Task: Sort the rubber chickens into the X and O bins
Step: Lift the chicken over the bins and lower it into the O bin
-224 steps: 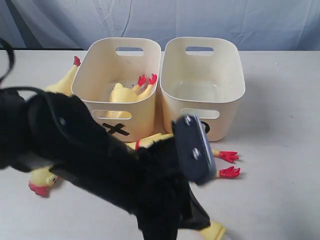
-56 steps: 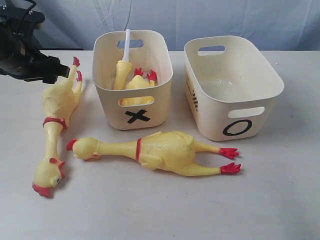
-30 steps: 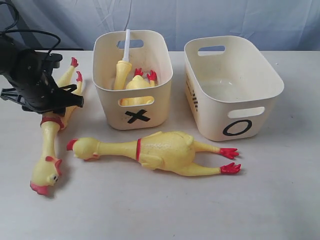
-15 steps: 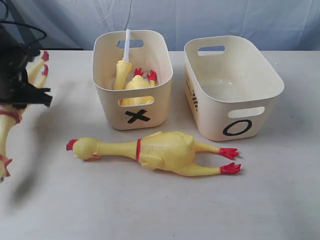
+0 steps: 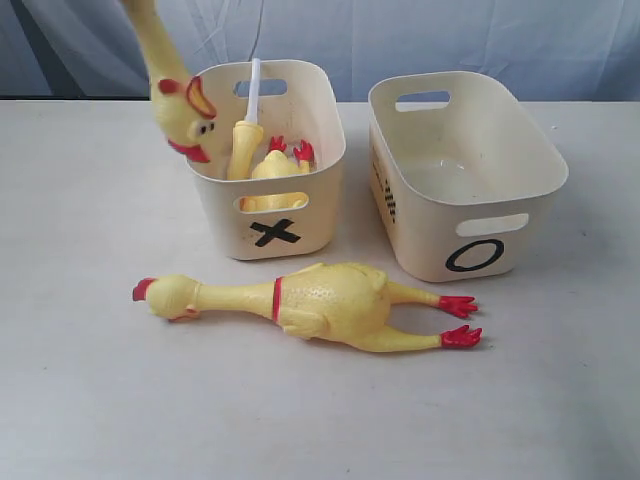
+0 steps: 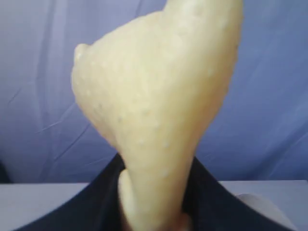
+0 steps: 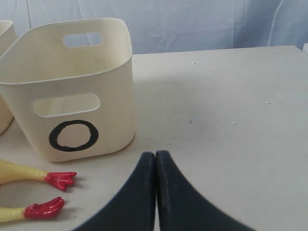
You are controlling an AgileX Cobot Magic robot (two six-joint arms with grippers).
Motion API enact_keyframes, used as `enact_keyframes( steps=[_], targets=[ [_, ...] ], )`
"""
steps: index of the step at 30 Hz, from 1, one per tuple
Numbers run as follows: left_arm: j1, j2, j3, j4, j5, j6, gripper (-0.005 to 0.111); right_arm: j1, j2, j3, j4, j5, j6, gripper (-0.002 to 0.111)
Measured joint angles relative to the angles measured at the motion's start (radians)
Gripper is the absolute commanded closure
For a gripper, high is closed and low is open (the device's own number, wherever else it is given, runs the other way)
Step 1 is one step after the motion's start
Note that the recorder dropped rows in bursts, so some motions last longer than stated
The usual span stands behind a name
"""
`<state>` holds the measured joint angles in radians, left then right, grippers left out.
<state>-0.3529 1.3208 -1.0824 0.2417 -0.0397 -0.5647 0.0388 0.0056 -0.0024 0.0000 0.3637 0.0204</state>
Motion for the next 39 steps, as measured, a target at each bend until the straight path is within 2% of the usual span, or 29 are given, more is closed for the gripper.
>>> enact_keyframes(
  steps=[3,6,10,11,14,19,23,30,31,37,39],
  targets=[
    [-0.088,0.032,0.0,-0.049,-0.149,0.0,0.107,0.0,0.0,0.0,0.0,0.0,0.0,0.108],
    [-0.163,0.145,0.0,-0.095,-0.311,0.0,0.107,0.0,0.0,0.0,0.0,0.0,0.0,0.108],
    [-0.233,0.263,-0.007,-0.08,-0.419,0.0,0.107,0.0,0.0,0.0,0.0,0.0,0.0,0.108],
    [-0.261,0.316,-0.041,-0.046,-0.444,0.0,0.107,0.0,0.0,0.0,0.0,0.0,0.0,0.108],
    [-0.297,0.378,-0.123,-0.025,-0.43,0.0,0.107,0.0,0.0,0.0,0.0,0.0,0.0,0.108],
    [-0.373,0.522,-0.376,0.09,-0.145,0.0,0.107,0.0,0.0,0.0,0.0,0.0,0.0,0.108],
    [-0.405,0.612,-0.54,0.104,-0.117,0.0,0.107,0.0,0.0,0.0,0.0,0.0,0.0,0.108],
    [-0.418,0.721,-0.69,0.104,-0.118,-0.002,0.106,0.0,0.0,0.0,0.0,0.0,0.0,0.108],
    [-0.422,0.746,-0.701,0.104,-0.118,-0.002,0.102,0.0,0.0,0.0,0.0,0.0,0.0,0.108],
    [-0.422,0.81,-0.723,0.149,-0.149,0.0,0.041,0.0,0.0,0.0,0.0,0.0,0.0,0.108],
    [-0.422,0.81,-0.726,0.16,-0.149,0.0,0.036,0.0,0.0,0.0,0.0,0.0,0.0,0.108]
  ],
)
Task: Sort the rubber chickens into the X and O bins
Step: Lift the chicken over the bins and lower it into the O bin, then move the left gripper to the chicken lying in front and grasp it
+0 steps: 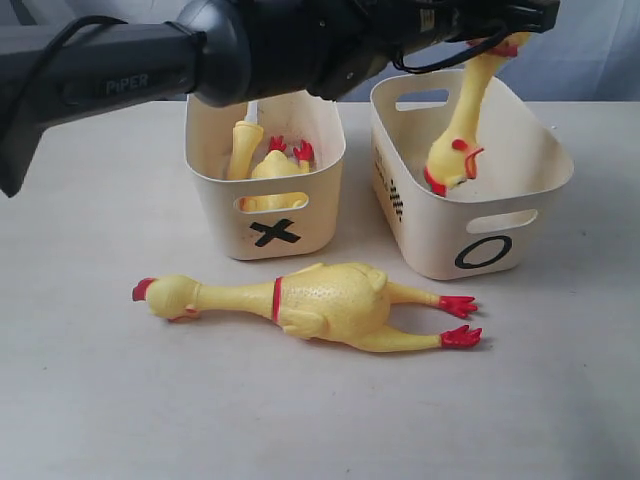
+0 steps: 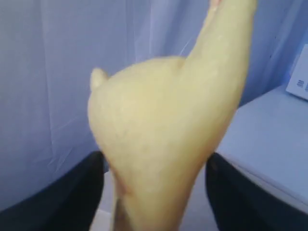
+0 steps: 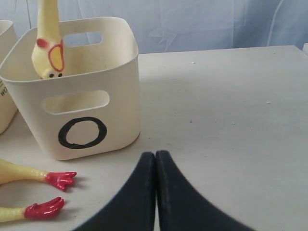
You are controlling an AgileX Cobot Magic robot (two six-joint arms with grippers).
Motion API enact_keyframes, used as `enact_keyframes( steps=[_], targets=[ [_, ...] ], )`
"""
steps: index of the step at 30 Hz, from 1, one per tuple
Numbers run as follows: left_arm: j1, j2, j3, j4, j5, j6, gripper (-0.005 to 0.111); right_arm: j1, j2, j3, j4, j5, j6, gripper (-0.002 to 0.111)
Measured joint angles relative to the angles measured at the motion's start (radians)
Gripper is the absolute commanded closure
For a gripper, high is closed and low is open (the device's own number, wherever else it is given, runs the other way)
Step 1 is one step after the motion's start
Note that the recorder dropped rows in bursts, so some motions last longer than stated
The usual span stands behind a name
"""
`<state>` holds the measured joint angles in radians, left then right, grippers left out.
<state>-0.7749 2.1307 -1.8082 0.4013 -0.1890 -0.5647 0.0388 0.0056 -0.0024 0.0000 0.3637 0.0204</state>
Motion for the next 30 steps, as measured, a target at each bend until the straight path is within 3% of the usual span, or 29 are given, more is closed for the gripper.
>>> enact_keyframes(
  steps=[3,9,19,23,25,30],
  targets=[
    [-0.001,-0.005,-0.006,0.0,0.01,-0.002,0.041,0.0,0.0,0.0,0.0,0.0,-0.002,0.108],
    [-0.016,-0.033,-0.009,0.005,0.221,-0.006,0.056,0.0,0.0,0.0,0.0,0.0,-0.002,0.108],
    [-0.043,-0.175,-0.009,0.024,0.473,0.021,0.056,0.0,0.0,0.0,0.0,0.0,0.0,0.108],
    [-0.063,-0.235,-0.009,0.022,0.683,0.033,0.056,0.0,0.0,0.0,0.0,0.0,0.0,0.108],
    [-0.08,-0.255,-0.009,0.014,0.85,0.079,0.056,0.0,0.0,0.0,0.0,0.0,0.0,0.108],
    [-0.14,-0.266,0.035,-0.119,1.152,0.334,0.056,0.0,0.0,0.0,0.0,0.0,0.0,0.108]
  ],
)
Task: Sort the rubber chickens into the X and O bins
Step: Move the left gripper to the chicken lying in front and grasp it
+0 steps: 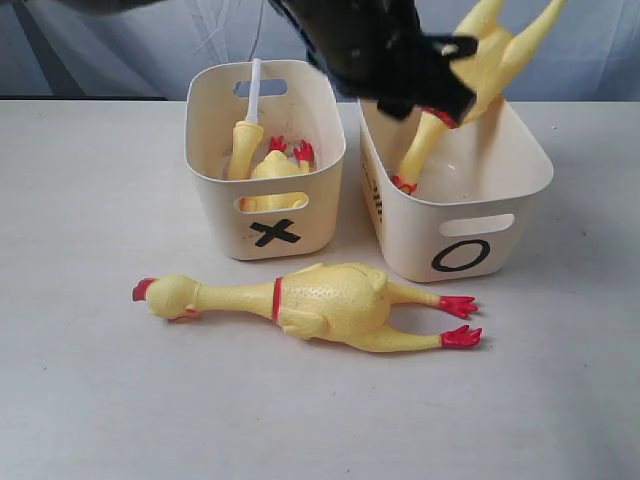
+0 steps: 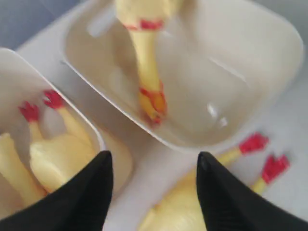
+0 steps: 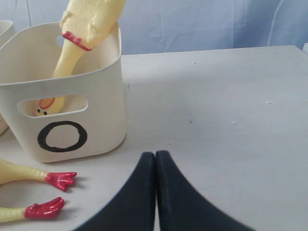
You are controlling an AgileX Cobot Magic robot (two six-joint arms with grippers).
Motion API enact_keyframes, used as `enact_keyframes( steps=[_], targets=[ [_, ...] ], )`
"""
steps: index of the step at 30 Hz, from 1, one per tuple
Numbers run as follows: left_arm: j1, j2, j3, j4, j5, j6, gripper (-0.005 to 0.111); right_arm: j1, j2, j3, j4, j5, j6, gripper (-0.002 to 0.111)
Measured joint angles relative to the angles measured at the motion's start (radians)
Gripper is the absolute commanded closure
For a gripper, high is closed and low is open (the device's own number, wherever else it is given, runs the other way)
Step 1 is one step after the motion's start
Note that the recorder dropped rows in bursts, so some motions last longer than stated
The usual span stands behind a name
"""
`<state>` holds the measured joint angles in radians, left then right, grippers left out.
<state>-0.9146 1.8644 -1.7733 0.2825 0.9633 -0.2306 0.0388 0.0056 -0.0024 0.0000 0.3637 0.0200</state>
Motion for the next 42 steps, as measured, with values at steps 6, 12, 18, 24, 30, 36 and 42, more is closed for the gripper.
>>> enact_keyframes(
  steps=[6,12,18,24,30,36,42],
  targets=[
    [-0.082,0.0,0.17,-0.184,0.068,0.266,0.056,0.0,0.0,0.0,0.0,0.0,0.0,0.108],
    [-0.117,0.0,0.389,-0.066,0.096,0.292,0.055,0.0,0.0,0.0,0.005,0.0,0.0,0.108],
    [-0.119,0.002,0.556,0.156,-0.073,0.201,0.04,0.0,0.0,0.0,0.005,0.0,0.0,0.108],
    [-0.119,0.002,0.601,0.292,-0.317,0.081,0.035,0.0,0.0,0.0,0.005,0.0,0.0,0.108],
    [-0.122,0.042,0.609,0.315,-0.341,0.06,0.035,0.0,0.0,0.0,0.01,0.0,0.0,0.108],
    [-0.122,0.093,0.605,0.27,-0.327,0.058,0.049,0.0,0.0,0.0,0.01,0.0,0.0,0.108],
    [-0.122,0.099,0.597,0.19,-0.277,0.086,0.106,0.0,0.0,0.0,0.01,0.0,0.0,0.108]
  ],
)
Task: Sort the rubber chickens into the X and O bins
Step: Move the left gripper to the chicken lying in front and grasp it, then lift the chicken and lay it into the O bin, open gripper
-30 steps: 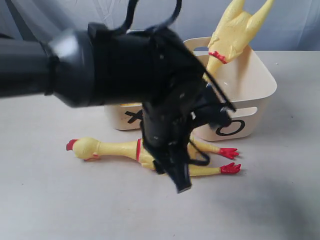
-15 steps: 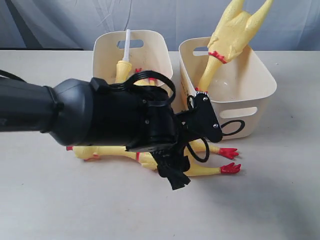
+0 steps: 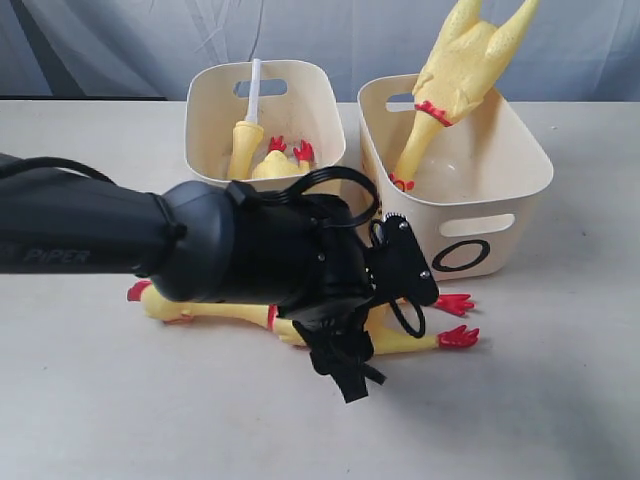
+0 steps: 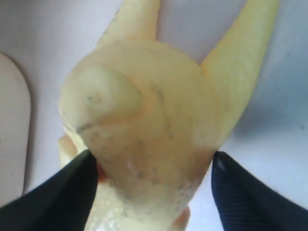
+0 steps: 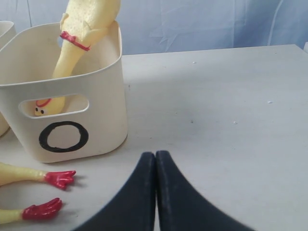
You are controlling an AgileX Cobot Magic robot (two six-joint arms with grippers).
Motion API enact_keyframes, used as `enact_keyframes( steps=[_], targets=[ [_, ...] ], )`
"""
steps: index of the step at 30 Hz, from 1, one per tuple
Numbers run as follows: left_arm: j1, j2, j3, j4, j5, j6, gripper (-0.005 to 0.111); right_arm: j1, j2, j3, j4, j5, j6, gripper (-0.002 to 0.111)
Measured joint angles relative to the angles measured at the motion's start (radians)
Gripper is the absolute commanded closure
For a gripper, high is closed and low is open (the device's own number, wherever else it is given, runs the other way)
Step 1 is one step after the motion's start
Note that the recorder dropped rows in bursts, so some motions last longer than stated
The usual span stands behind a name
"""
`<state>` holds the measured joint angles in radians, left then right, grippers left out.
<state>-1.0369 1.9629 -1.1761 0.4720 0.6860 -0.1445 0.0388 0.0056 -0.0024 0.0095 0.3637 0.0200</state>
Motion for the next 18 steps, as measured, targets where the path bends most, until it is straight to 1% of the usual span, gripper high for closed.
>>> enact_keyframes(
  steps=[7,11,13,15,18],
  targets=[
    [0.0,-0.015,-0.004,-0.094,0.122,0.013,0.107,0.0,0.0,0.0,0.0,0.0,0.0,0.108],
    [0.0,-0.058,0.009,-0.155,0.189,0.015,0.107,0.0,0.0,0.0,0.0,0.0,0.0,0.108],
    [0.0,-0.101,0.017,-0.195,0.189,0.005,0.107,0.0,0.0,0.0,0.0,0.0,0.0,0.108],
    [0.0,-0.169,0.022,-0.263,0.155,0.002,0.107,0.0,0.0,0.0,0.0,0.0,0.0,0.108],
    [0.0,-0.282,0.02,-0.459,0.099,0.062,0.107,0.0,0.0,0.0,0.0,0.0,0.0,0.108]
  ],
)
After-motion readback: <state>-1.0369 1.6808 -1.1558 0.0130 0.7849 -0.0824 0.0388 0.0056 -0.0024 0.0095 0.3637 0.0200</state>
